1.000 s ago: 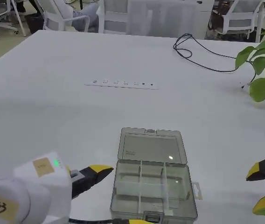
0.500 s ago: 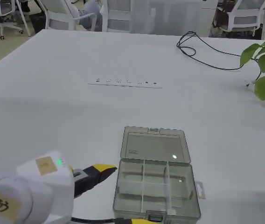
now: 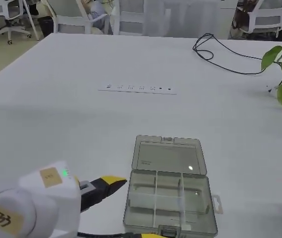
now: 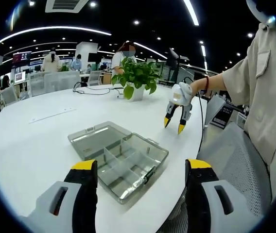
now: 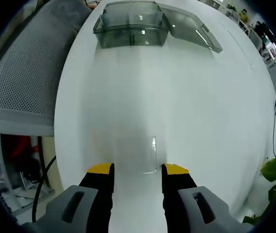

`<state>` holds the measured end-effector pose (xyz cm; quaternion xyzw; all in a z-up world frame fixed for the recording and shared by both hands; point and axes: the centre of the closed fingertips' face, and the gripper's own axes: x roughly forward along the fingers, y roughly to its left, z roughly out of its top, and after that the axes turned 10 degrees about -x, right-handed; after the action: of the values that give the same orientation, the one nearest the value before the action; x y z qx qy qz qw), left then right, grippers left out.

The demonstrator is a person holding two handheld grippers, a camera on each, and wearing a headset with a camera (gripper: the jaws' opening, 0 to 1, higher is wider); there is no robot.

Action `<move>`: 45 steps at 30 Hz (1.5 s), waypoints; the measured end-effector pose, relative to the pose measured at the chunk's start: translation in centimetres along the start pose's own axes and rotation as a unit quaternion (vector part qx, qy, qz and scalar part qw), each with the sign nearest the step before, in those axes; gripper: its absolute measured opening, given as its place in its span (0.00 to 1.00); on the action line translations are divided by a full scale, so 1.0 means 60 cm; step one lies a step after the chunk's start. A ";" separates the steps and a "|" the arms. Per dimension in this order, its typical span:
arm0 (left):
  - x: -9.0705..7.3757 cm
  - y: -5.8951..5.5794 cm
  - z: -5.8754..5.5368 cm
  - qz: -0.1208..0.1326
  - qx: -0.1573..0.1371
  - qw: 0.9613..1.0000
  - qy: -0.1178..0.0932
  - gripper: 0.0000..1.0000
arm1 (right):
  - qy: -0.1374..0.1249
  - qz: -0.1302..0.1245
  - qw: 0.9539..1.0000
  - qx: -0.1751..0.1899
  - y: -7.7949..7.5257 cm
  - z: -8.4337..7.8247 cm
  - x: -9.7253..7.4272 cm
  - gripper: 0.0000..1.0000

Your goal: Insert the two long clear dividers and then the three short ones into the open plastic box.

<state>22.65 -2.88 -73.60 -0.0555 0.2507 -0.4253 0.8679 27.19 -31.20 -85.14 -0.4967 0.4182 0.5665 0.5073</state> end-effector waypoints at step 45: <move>0.004 -0.005 0.044 -0.038 -0.094 0.993 -0.062 0.55 | -0.064 -0.095 0.989 -0.089 -0.043 0.169 -0.091 0.32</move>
<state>23.81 -3.57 -71.30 -0.1728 0.2327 -0.4281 0.8560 28.32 -21.80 -78.11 -0.5401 0.2842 0.5810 0.5385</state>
